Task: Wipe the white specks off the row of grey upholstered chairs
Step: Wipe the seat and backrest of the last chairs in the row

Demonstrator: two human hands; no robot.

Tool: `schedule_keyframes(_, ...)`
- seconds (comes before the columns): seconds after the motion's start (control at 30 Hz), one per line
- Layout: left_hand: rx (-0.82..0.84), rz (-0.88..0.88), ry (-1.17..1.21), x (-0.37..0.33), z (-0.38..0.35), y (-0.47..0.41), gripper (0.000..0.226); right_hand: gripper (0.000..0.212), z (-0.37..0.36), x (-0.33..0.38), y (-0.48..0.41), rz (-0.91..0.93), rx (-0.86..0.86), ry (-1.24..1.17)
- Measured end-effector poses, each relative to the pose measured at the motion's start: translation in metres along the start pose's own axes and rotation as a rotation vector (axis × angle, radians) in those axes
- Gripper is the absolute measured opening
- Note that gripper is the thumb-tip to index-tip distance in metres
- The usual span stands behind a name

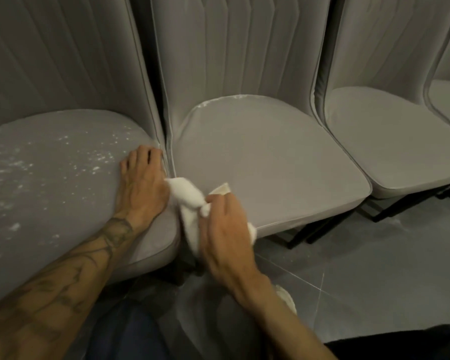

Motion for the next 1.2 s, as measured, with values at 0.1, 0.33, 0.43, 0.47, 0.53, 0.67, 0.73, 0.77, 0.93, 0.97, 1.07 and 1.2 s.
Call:
schedule_keyframes(0.1,-0.024,0.03,0.0,-0.003,0.001,0.001,0.026,0.038,0.006,-0.033,-0.007,-0.122,0.002,0.076)
schedule_keyframes(0.33,0.026,0.049,0.052,0.001,0.002,-0.001,0.036,0.039,-0.007,0.034,-0.017,0.105,0.051,0.016)
schedule_keyframes(0.43,0.101,0.055,0.032,0.004,-0.001,0.001,0.069,0.037,-0.01,0.032,-0.043,0.131,0.129,0.033)
schedule_keyframes(0.47,0.101,0.054,0.025,0.004,-0.001,0.001,0.069,0.035,-0.009,0.031,-0.044,0.139,0.146,0.019)
schedule_keyframes(0.53,0.055,0.057,0.031,0.002,0.0,0.0,0.049,0.032,-0.002,0.031,-0.029,0.144,0.128,0.014)
schedule_keyframes(0.67,0.047,0.077,0.011,-0.001,0.001,-0.003,0.032,0.013,0.002,0.022,0.017,-0.038,0.061,-0.072)
schedule_keyframes(0.73,0.051,0.077,0.009,-0.001,0.001,-0.002,0.032,0.013,-0.002,0.026,0.01,-0.103,0.052,-0.045)
schedule_keyframes(0.77,0.051,0.07,0.016,0.0,0.001,-0.001,0.032,0.013,-0.004,0.031,0.001,-0.12,0.044,-0.016)
schedule_keyframes(0.93,0.07,0.072,0.026,0.0,0.001,0.0,0.035,0.008,-0.006,0.03,-0.011,-0.082,0.073,0.005)
schedule_keyframes(0.97,0.069,0.08,0.026,-0.001,0.001,-0.001,0.036,0.006,-0.005,0.024,-0.003,-0.08,0.062,0.021)
schedule_keyframes(1.07,0.046,0.079,0.023,0.001,0.001,-0.001,0.033,0.006,-0.005,0.022,0.001,-0.08,0.057,0.039)
schedule_keyframes(1.2,0.047,0.036,0.027,0.003,-0.001,0.0,0.036,0.013,-0.009,0.036,-0.026,-0.043,0.101,-0.005)
Point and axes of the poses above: each hand's wrist, its own y-axis away from the middle knuckle, its own z-axis out of the back of the hand, x = y × z, the point moved 2 cm from there along -y, towards the middle knuckle, and after that the axes turned 11 degrees about y, right-handed, at the moved point
